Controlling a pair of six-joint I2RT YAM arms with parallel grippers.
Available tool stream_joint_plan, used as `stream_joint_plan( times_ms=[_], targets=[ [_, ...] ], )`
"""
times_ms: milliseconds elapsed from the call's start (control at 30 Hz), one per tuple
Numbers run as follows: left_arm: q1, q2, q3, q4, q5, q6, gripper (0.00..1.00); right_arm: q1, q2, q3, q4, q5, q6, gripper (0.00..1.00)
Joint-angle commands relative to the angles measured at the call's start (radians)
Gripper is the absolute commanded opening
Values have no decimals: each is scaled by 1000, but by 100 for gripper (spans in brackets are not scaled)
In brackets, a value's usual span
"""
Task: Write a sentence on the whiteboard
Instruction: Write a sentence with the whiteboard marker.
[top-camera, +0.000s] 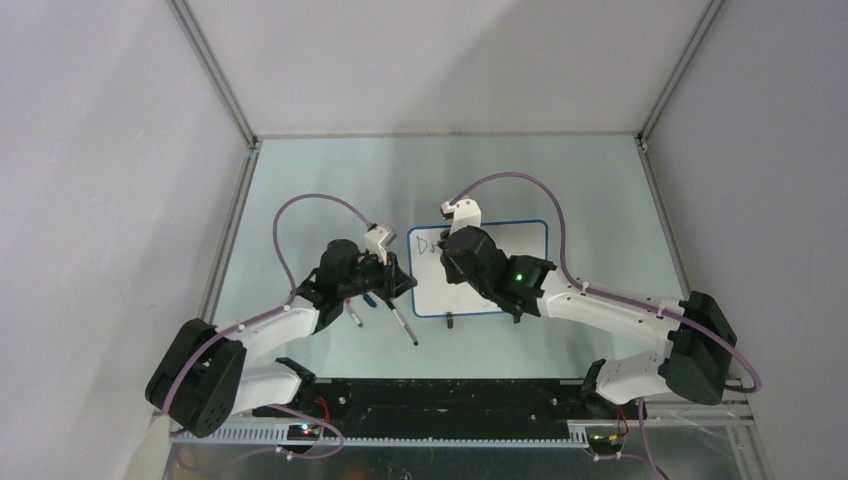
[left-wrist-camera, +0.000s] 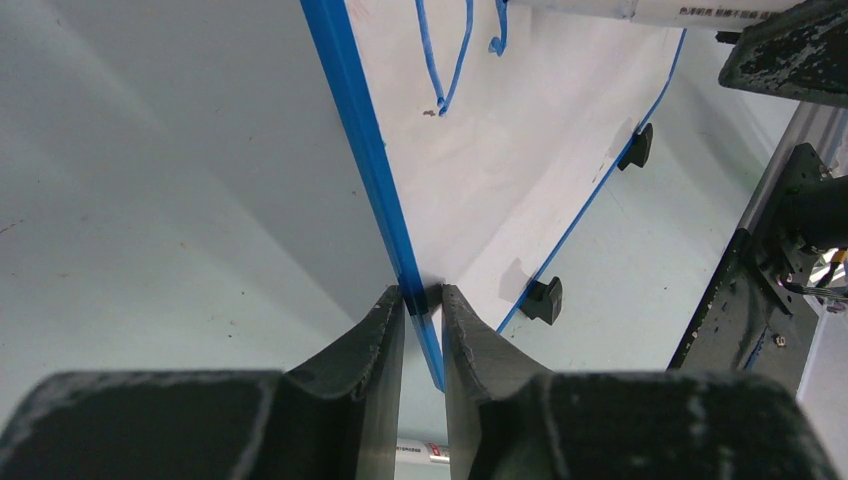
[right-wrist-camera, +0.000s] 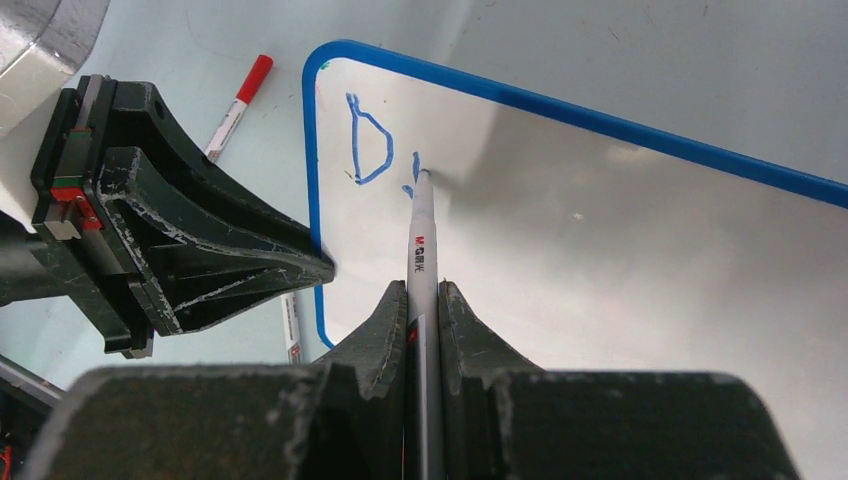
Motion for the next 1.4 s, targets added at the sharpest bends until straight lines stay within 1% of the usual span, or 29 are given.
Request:
stream_joint_plan(
  times_ms=[0,833,1000,1133,1233,1367],
  targets=[
    [-5,-24,16,17,-5,25,25,-9,3,49,8,19,-1,0],
    [-5,-28,16,15,-7,26,25,-13,-13,54,-26,70,28,0],
    [-7,-28,16,16,-7,26,24,12,-54,48,-3,60,15,0],
    [-7,-32,15,16,-6,28,25,33,-113,0,48,43,-6,0],
    [-7,-34,13,15,-6,27,25,34,-161,-35,71,34,-13,0],
    [-7,-31,15,15,-6,27,24,27,-173,-61,72,43,-12,0]
  ],
)
